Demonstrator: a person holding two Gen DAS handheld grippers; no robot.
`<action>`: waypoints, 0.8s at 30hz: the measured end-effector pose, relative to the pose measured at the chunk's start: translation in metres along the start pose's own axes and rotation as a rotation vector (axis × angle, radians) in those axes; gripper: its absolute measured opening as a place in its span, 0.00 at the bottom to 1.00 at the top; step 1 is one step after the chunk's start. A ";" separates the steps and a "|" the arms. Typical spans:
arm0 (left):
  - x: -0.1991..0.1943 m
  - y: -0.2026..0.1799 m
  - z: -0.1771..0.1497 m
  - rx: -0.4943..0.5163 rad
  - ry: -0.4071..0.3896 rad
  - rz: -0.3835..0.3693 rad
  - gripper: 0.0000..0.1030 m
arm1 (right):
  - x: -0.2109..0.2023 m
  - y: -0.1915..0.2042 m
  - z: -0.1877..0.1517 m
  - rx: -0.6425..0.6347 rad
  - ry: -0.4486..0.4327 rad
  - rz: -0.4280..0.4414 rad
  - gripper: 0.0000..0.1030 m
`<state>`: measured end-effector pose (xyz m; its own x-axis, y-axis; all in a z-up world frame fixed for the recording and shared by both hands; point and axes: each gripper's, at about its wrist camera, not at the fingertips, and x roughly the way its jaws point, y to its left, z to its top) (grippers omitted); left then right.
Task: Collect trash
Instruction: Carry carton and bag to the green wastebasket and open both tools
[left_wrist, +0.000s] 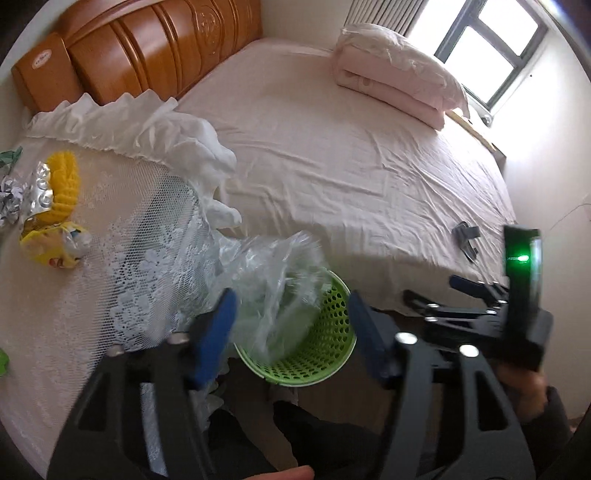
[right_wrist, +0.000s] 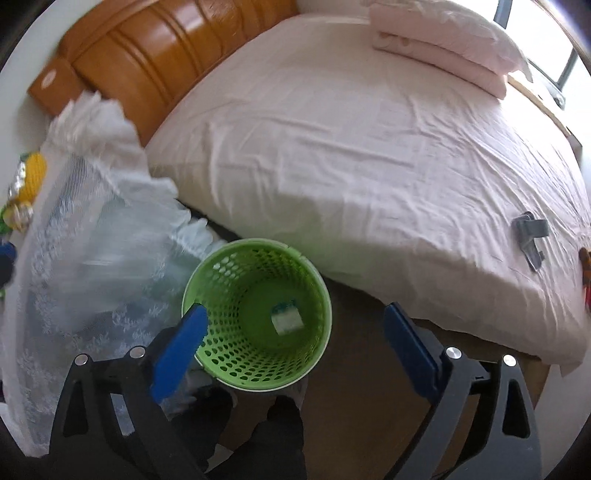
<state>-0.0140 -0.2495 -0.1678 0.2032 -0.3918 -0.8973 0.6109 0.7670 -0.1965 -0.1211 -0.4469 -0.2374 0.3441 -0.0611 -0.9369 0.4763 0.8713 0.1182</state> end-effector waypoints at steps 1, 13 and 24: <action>0.002 -0.004 0.001 0.002 0.003 -0.007 0.68 | -0.004 -0.004 0.000 0.010 -0.007 0.001 0.93; -0.040 -0.023 -0.002 0.034 -0.136 0.055 0.93 | -0.027 -0.004 0.018 0.035 -0.063 0.050 0.93; -0.116 0.020 -0.018 -0.137 -0.333 0.166 0.93 | -0.063 0.061 0.047 -0.099 -0.161 0.115 0.93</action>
<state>-0.0390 -0.1793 -0.0745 0.5414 -0.3828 -0.7486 0.4455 0.8857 -0.1307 -0.0754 -0.4133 -0.1558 0.5205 -0.0287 -0.8534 0.3471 0.9202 0.1808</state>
